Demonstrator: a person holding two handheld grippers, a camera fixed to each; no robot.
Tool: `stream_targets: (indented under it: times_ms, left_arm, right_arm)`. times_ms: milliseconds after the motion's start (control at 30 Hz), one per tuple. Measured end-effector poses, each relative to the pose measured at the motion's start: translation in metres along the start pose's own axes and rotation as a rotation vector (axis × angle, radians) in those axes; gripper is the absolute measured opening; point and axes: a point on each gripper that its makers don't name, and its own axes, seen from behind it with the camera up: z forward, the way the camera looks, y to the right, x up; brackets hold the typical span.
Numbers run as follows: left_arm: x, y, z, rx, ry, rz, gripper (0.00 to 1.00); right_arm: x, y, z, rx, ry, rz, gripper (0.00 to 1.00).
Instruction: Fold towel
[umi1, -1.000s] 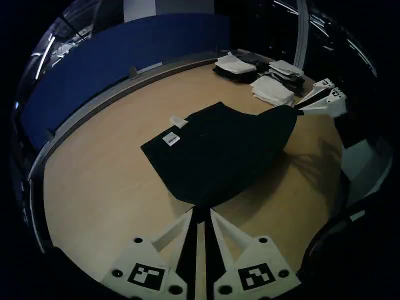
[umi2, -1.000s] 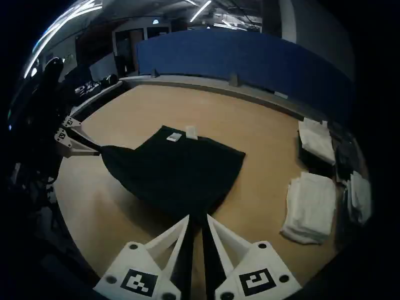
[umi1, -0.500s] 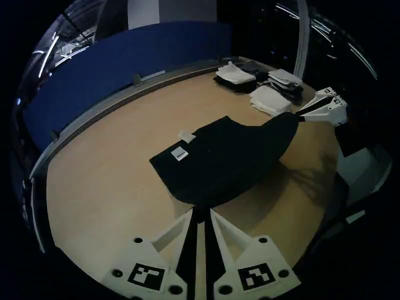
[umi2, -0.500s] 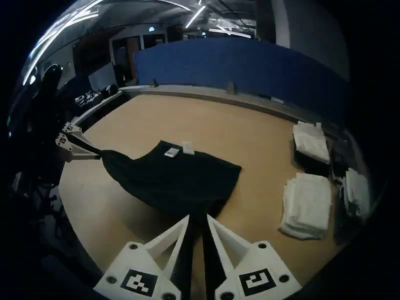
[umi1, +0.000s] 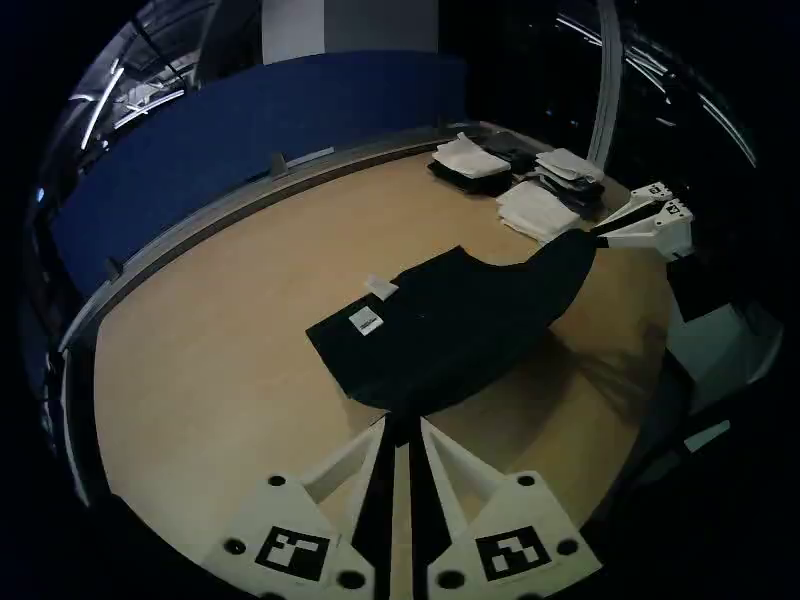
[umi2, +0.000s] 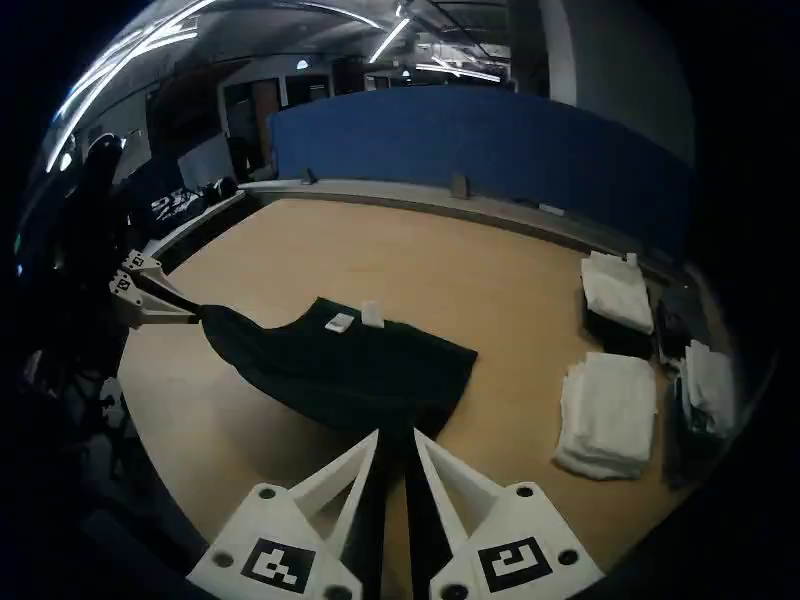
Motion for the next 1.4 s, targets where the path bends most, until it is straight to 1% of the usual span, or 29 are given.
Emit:
stream_targets:
  times_ms: [300,567,767,967,1167,1400]
  left_arm:
    - [-0.004,0.002,0.003,0.000,-0.008,-0.009,0.09]
    - [-0.004,-0.002,0.010,0.005,-0.026,-0.037,0.09]
    - [0.001,-0.009,0.017,0.005,-0.030,-0.058,0.09]
    - [0.006,-0.017,0.029,0.002,-0.041,-0.064,0.09]
    - [0.012,-0.029,0.044,0.007,-0.051,-0.051,0.09]
    - [0.017,-0.042,0.067,0.008,-0.070,-0.050,0.09]
  right_arm:
    - [-0.005,-0.002,0.002,0.002,-0.013,0.002,0.10]
    - [-0.004,0.001,0.008,0.010,-0.022,0.022,0.10]
    - [0.000,0.006,0.016,0.011,-0.032,0.035,0.10]
    - [0.003,0.015,0.031,0.009,-0.052,0.034,0.10]
    - [0.011,0.026,0.049,0.004,-0.053,0.036,0.10]
    - [0.018,0.042,0.076,-0.014,-0.065,0.033,0.10]
